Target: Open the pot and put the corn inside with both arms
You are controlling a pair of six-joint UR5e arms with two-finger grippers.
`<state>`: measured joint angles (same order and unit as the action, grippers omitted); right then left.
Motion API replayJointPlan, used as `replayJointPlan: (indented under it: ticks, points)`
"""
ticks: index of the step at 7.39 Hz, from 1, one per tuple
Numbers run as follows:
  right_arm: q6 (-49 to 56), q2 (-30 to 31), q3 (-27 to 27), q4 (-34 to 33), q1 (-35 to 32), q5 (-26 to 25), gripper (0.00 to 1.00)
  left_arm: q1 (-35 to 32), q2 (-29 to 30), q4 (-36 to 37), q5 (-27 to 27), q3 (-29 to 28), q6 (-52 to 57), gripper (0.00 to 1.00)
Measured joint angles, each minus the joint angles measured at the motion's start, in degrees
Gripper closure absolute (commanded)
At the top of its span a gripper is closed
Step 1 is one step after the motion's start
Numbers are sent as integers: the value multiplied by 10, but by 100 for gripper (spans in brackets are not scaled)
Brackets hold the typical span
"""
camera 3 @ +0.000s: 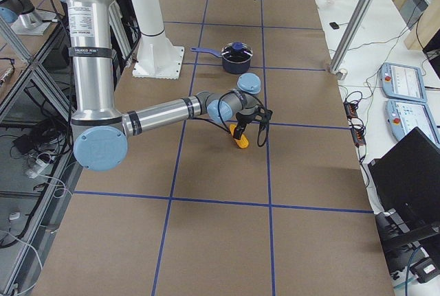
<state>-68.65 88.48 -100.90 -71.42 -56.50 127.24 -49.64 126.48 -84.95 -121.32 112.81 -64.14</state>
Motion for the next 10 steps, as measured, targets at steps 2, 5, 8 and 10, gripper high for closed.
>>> replayJointPlan:
  ticks: [2,5,8,10]
  points:
    - [-3,0,14,9,25,-15,0,43,66,5,45,-48,-50,2]
    - [-3,-10,48,43,43,-25,0,83,116,5,94,-104,-78,2]
    - [-4,-19,71,61,45,-26,2,95,138,4,104,-134,-81,2]
    - [-7,-24,72,62,46,-26,26,97,145,4,107,-143,-80,2]
